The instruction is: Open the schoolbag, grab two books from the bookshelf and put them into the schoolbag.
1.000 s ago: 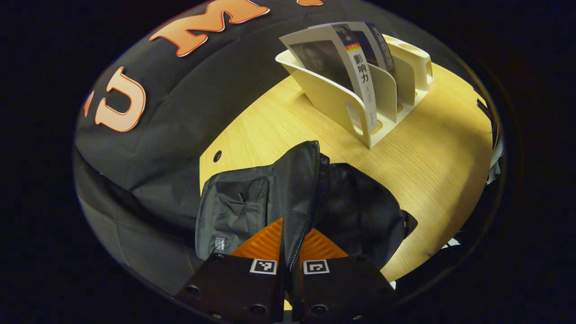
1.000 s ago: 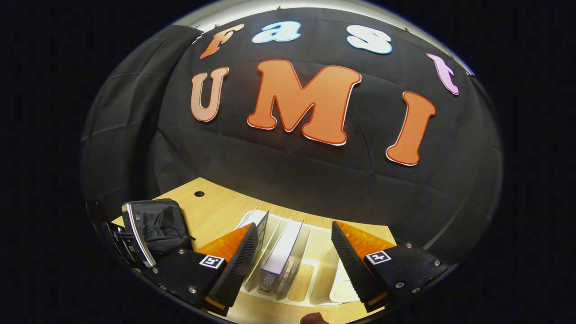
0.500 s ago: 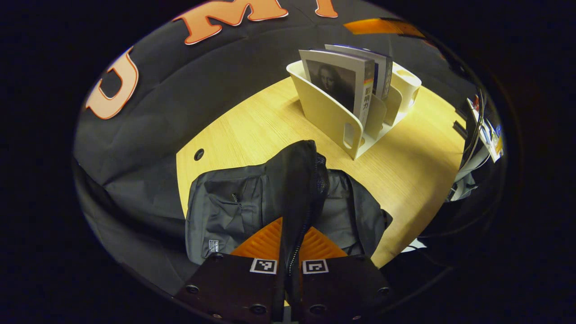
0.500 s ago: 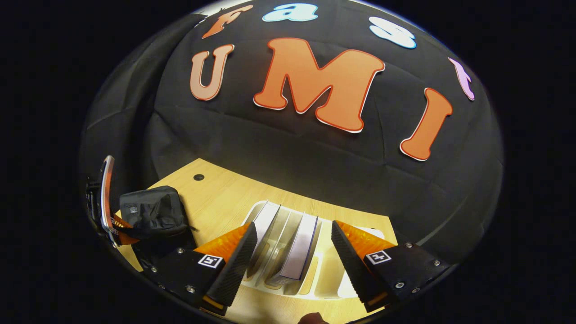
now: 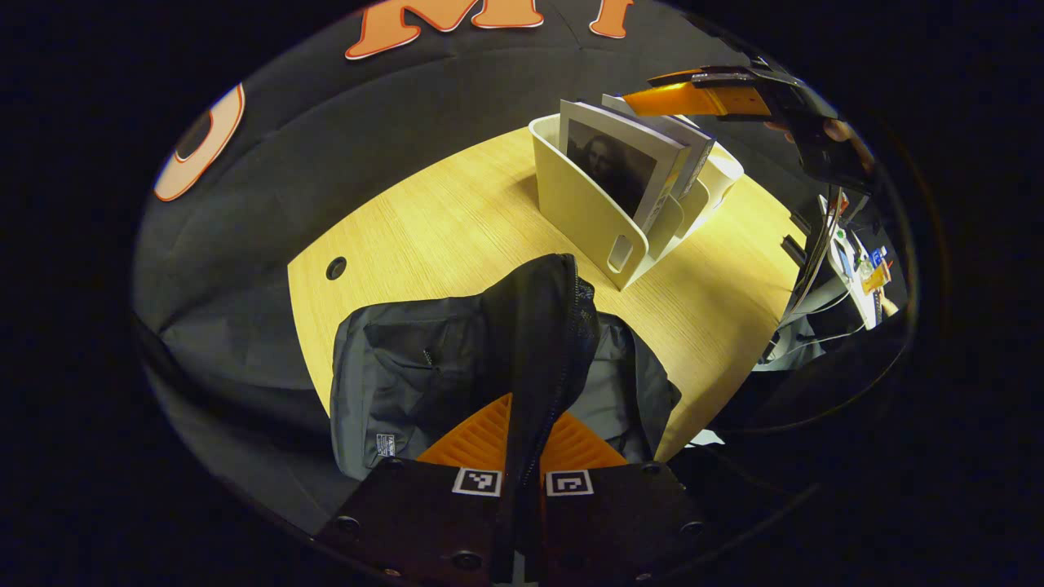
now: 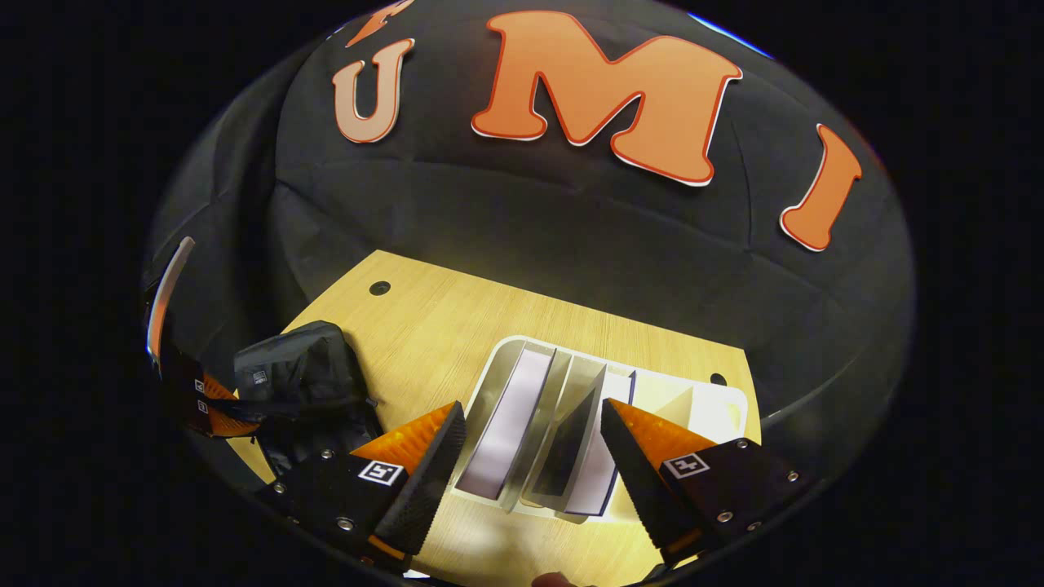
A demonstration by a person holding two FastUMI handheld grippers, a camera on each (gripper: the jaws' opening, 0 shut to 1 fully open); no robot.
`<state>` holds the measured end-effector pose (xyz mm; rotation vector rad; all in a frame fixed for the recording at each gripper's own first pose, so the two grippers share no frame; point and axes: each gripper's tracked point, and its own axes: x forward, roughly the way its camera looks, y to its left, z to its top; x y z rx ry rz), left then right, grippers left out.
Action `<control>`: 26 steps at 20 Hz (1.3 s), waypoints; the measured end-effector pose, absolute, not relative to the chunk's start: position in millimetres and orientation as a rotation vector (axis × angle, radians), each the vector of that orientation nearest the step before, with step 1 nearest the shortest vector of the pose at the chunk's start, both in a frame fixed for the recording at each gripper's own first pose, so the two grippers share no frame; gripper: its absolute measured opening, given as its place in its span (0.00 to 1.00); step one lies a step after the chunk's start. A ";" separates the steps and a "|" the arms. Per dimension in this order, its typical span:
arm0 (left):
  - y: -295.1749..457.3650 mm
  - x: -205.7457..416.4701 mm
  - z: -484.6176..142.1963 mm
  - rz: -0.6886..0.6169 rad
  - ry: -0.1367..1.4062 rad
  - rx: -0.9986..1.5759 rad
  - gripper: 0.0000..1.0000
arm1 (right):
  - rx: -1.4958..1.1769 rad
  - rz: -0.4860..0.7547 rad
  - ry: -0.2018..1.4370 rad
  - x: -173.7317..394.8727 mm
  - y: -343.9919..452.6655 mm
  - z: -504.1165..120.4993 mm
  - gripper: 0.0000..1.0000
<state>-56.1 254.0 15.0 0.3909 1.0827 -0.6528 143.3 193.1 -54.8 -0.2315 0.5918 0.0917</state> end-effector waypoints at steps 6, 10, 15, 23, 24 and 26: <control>259.7 -40.4 23.5 -0.708 1.123 0.449 0.06 | -0.135 0.084 0.765 157.8 204.1 -80.7 1.00; 263.6 -29.7 29.6 -0.749 1.159 0.478 0.06 | -0.090 0.078 0.894 163.5 203.0 -98.5 1.00; 270.6 -14.8 39.6 -0.776 1.171 0.499 0.06 | -0.053 0.046 1.012 168.7 204.8 -113.2 0.92; 265.3 -10.2 35.6 -0.814 1.178 0.515 0.06 | 0.024 0.009 1.190 167.2 208.5 -139.8 0.51; 264.4 -10.3 34.9 -0.813 1.179 0.513 0.06 | 0.017 0.002 1.193 166.5 206.2 -136.9 0.45; 264.0 -11.0 33.4 -0.820 1.180 0.516 0.06 | 0.040 -0.021 1.200 166.6 209.3 -139.6 0.41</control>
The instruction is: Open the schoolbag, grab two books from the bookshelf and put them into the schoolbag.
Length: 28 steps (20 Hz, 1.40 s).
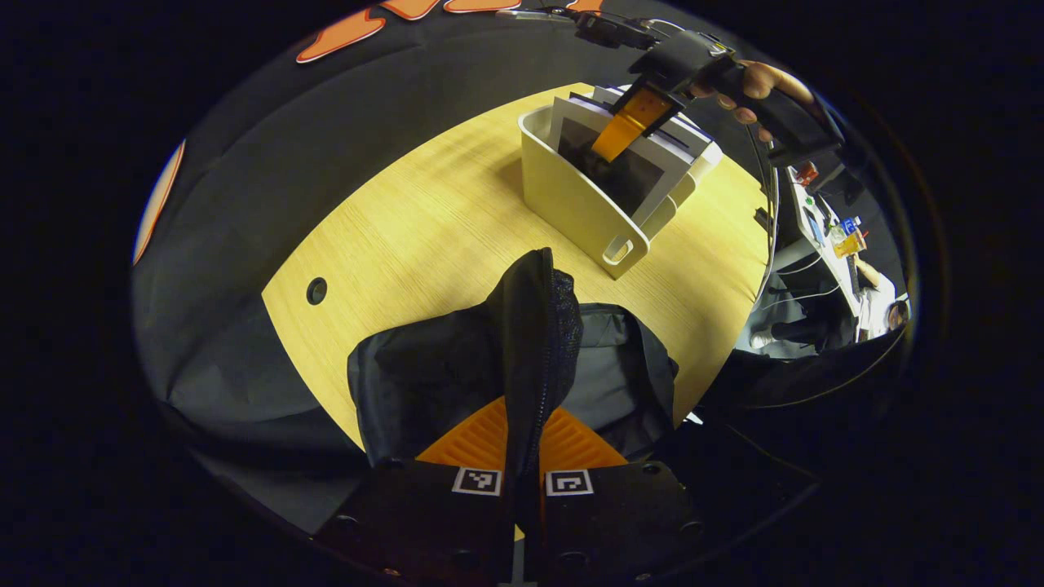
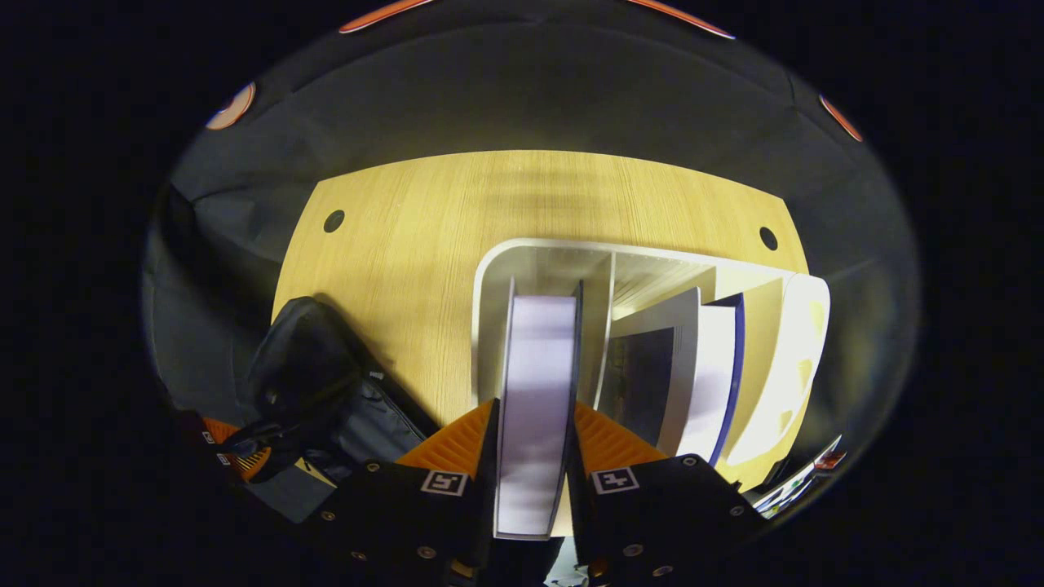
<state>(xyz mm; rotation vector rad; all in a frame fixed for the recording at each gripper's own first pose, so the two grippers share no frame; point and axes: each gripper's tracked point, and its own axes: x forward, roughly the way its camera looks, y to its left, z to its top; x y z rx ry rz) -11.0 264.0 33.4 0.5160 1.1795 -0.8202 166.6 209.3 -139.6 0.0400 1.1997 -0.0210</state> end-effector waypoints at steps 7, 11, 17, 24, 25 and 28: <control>261.2 -13.9 26.3 -0.829 1.196 0.507 0.06 | 0.108 -0.015 1.146 143.7 207.1 -118.2 0.33; 259.9 -16.0 23.8 -0.815 1.191 0.501 0.06 | 0.089 0.008 1.100 116.9 196.1 -98.0 0.33; 261.0 -16.4 24.8 -0.778 1.179 0.512 0.06 | 0.107 0.090 1.006 70.4 184.8 -60.5 0.32; 254.7 -25.7 24.5 -0.762 1.172 0.514 0.06 | 0.134 0.123 0.927 -0.1 156.4 -40.8 0.32; 253.9 -27.1 24.4 -0.762 1.175 0.512 0.06 | 0.148 0.125 0.917 -11.6 152.1 -41.2 0.32; 255.0 -26.0 22.5 -0.737 1.169 0.523 0.06 | 0.210 0.143 0.900 -40.5 146.4 -46.1 0.32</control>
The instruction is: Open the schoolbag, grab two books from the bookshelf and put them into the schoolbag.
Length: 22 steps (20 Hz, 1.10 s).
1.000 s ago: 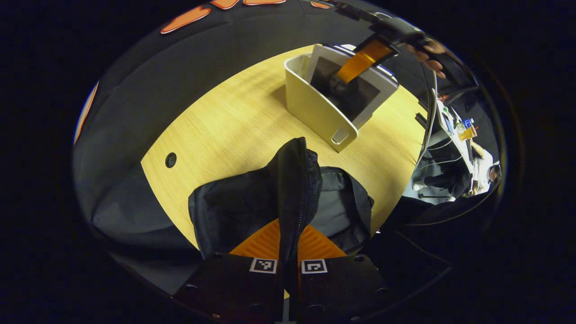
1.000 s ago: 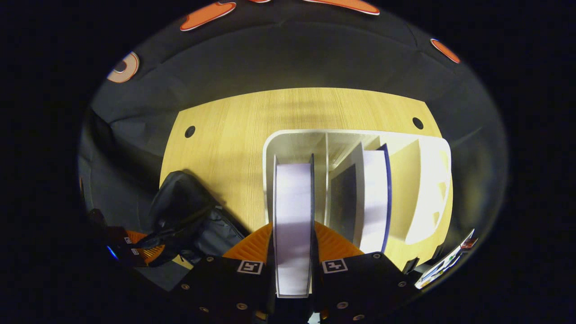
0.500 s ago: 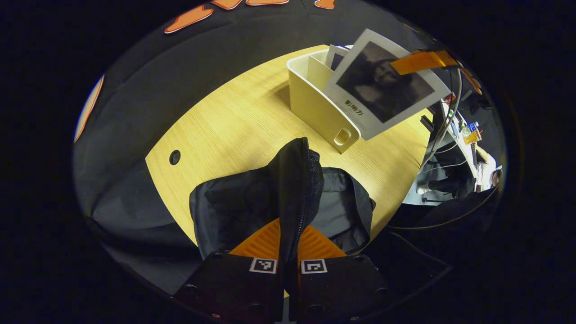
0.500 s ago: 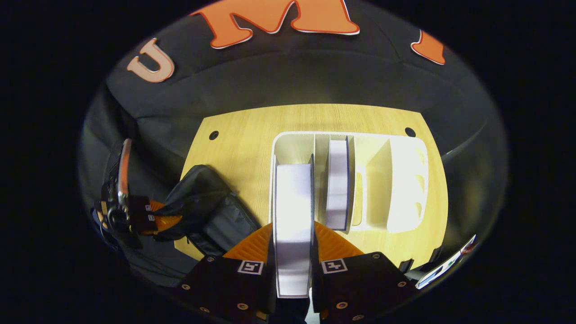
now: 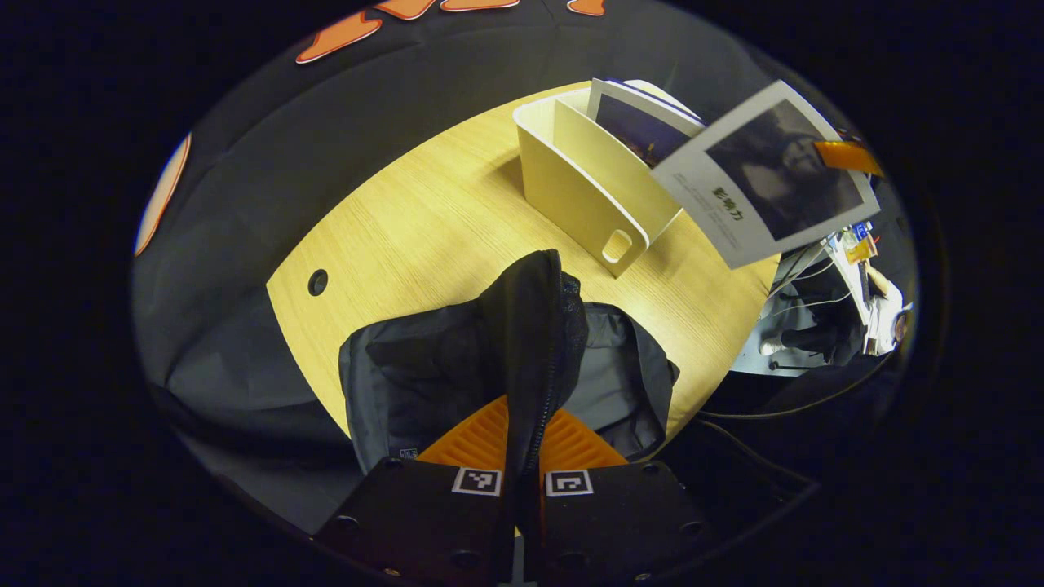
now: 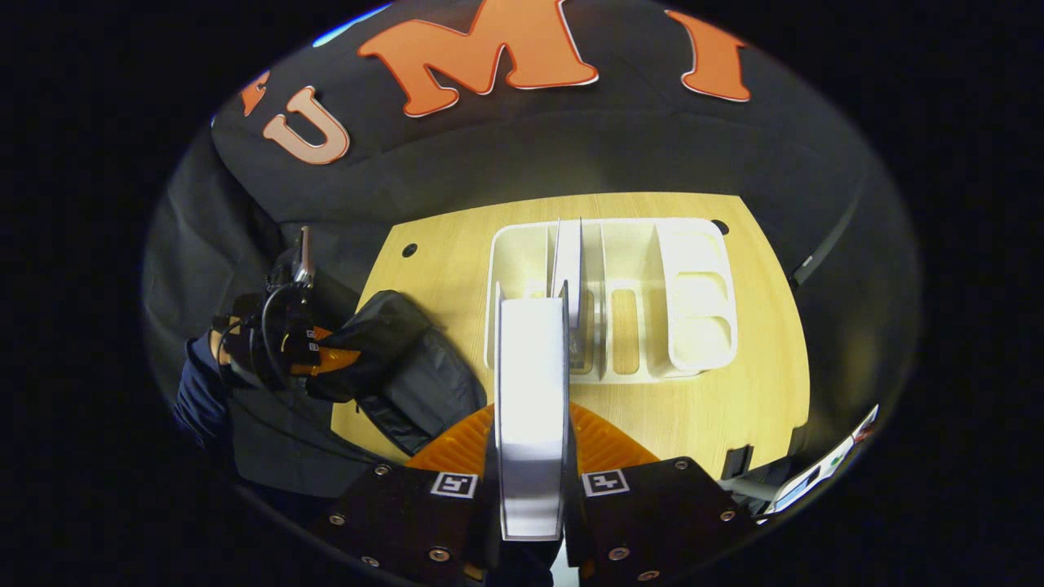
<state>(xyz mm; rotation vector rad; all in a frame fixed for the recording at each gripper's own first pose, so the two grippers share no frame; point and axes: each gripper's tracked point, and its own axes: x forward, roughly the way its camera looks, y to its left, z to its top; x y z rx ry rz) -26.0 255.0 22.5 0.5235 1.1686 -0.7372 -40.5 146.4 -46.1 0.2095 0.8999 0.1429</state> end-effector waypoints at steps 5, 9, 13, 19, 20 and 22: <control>249.1 -30.2 25.6 -0.729 1.158 0.546 0.06 | 0.319 0.160 0.911 -81.2 140.2 -75.0 0.32; 244.4 -37.3 25.7 -0.703 1.140 0.510 0.06 | 0.433 0.209 0.889 -97.1 149.5 -86.6 0.32; 245.4 -41.1 31.4 -0.688 1.110 0.500 0.06 | 0.484 0.254 0.866 -109.8 155.7 -95.2 0.32; 233.5 -49.5 37.1 -0.685 1.096 0.417 0.06 | 0.610 0.353 0.835 -110.6 194.0 -108.6 0.32; 230.3 -49.8 38.0 -0.685 1.092 0.400 0.06 | 0.624 0.363 0.835 -110.8 198.0 -113.3 0.32; 228.7 -51.6 39.2 -0.683 1.079 0.365 0.06 | 0.669 0.381 0.828 -106.9 207.2 -122.2 0.32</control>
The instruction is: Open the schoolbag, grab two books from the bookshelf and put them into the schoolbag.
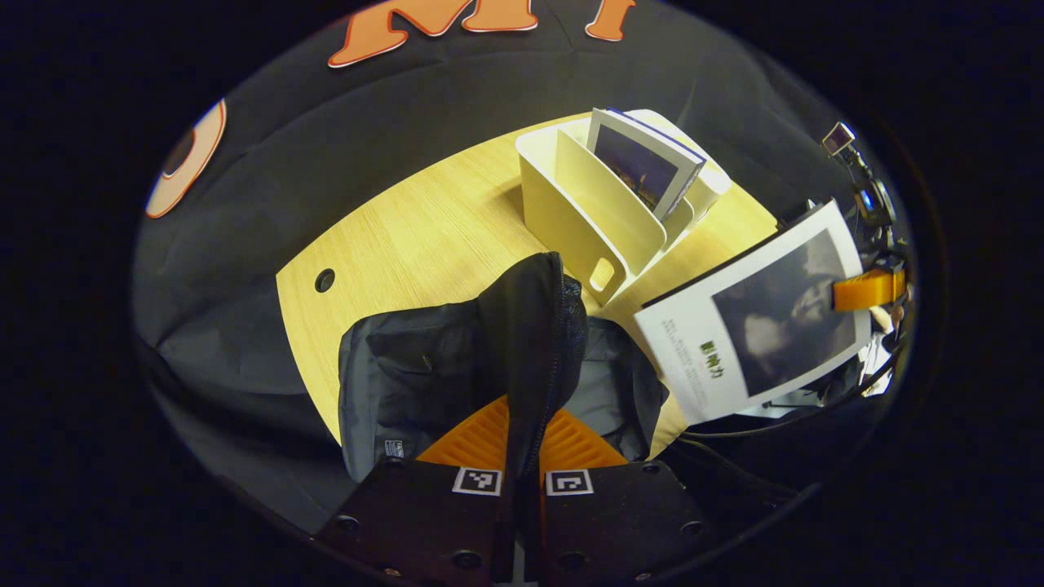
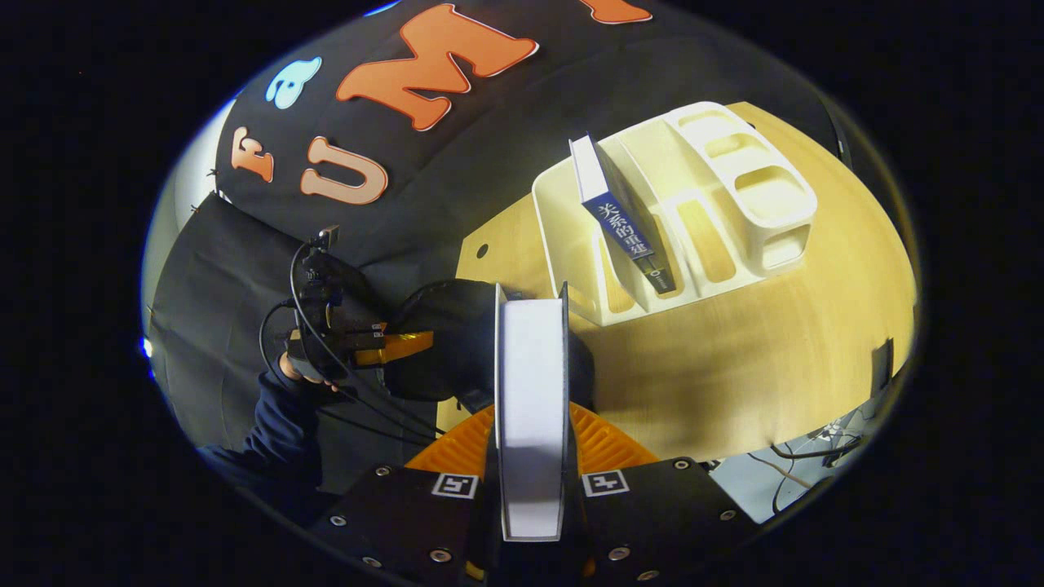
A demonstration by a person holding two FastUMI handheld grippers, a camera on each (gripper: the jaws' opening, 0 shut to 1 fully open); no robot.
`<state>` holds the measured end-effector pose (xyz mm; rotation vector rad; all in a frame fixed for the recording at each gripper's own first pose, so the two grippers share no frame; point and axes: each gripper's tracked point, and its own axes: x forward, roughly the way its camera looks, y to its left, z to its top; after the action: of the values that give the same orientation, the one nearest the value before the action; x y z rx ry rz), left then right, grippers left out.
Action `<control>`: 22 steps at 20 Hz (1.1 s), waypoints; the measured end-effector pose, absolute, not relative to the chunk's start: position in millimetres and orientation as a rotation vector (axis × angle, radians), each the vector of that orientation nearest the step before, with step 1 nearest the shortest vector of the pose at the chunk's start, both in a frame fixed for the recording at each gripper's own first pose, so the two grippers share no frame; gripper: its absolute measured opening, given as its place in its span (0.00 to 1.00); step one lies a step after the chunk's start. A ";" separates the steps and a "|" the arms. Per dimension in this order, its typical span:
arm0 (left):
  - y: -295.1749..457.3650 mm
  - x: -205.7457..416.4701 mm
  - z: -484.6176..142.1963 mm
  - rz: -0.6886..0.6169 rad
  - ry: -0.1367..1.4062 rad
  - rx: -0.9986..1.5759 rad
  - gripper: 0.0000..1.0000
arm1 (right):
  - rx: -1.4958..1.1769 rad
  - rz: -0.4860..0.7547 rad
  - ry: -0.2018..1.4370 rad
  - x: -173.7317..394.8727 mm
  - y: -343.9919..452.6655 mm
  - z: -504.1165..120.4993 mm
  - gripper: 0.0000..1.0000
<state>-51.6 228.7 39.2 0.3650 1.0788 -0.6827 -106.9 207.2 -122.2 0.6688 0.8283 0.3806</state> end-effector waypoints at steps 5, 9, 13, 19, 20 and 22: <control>229.1 -56.1 39.7 -0.670 1.055 0.299 0.06 | 0.753 0.385 0.809 -79.6 234.0 -143.3 0.31; 229.6 -55.7 38.9 -0.647 1.045 0.266 0.06 | 0.793 0.408 0.772 -65.5 254.5 -149.4 0.31; 230.0 -54.5 39.0 -0.617 1.037 0.237 0.06 | 0.836 0.434 0.792 -51.3 287.5 -163.7 0.30; 227.9 -51.2 48.3 -0.599 1.022 0.210 0.06 | 0.865 0.422 0.797 -19.5 328.0 -185.6 0.30; 227.4 -49.8 48.5 -0.591 1.019 0.211 0.06 | 0.861 0.412 0.793 -14.1 335.8 -190.8 0.31; 226.8 -47.7 47.9 -0.592 1.007 0.205 0.06 | 0.883 0.411 0.770 -5.7 350.9 -195.7 0.30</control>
<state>-47.7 226.8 47.9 0.2047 1.0073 -0.5921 -5.7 350.9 -195.7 0.8831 0.7699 0.4108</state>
